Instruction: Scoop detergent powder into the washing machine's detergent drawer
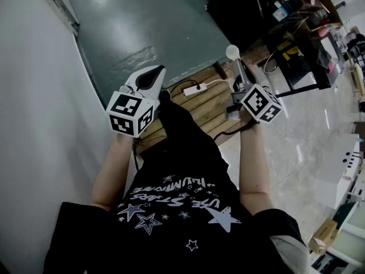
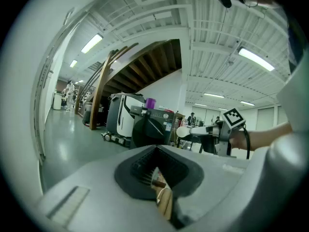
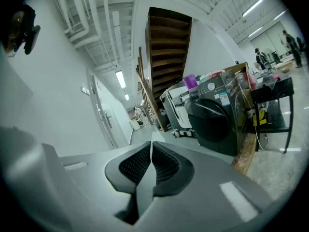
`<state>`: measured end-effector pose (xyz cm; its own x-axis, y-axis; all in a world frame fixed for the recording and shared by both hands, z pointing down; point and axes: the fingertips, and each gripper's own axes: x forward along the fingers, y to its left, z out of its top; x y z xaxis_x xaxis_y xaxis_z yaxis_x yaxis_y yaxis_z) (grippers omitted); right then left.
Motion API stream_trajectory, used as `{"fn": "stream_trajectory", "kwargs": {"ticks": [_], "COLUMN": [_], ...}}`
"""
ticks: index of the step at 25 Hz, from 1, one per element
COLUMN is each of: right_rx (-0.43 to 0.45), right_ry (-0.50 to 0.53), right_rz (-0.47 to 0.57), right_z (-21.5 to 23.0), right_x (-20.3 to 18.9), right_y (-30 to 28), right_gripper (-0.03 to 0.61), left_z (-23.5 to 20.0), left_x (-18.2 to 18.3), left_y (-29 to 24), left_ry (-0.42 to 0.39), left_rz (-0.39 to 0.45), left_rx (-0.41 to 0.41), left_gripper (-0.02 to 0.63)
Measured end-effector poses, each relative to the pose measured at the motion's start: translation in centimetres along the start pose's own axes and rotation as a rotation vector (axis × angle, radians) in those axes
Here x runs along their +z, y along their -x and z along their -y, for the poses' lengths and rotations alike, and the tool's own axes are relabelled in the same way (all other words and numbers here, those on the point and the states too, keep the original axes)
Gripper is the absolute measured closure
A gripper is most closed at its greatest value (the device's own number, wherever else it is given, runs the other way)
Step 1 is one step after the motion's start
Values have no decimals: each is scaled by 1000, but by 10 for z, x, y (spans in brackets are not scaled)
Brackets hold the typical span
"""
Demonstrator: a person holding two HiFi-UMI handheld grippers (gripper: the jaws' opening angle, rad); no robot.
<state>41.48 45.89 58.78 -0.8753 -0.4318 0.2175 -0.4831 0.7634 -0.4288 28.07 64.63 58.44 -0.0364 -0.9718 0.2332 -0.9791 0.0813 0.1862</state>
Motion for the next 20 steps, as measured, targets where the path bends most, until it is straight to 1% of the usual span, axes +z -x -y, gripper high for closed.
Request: {"fn": "stream_trajectory", "kwargs": {"ticks": [2,3,6,8,10,12,17,20], "right_rx": [-1,0,8,13,18,27,53,68], "right_ry": [38,57,126,167,170,168,177,162], "right_rz": [-15,-25,-67,-92,-104,-109,-119,-117], "right_z": [-2,-2,3,12,22,30,38,42], "right_x": [4,5,5,8,12,16,23,26], "right_y": [-5,-7,-12,-14,-17,-23,-43,-58], "right_gripper": [541,541,541,541,541,541,541,541], "left_z": [3,3,-2,0,-2,-10,-31,-48], "left_x": [-6,-10,-23,-27,-33,-38,-41,-40], "left_y": [-3,-4,-4,-3,-1,2,8,1], "left_ry": [-33,-36,21,34,20,22,63,107], "left_rz": [-21,-31,-45,-50,-71,-86,-100,-86], "left_rx": [-18,-21,-15,-15,-9,16,74,132], "left_gripper": [614,614,614,614,614,614,614,614]}}
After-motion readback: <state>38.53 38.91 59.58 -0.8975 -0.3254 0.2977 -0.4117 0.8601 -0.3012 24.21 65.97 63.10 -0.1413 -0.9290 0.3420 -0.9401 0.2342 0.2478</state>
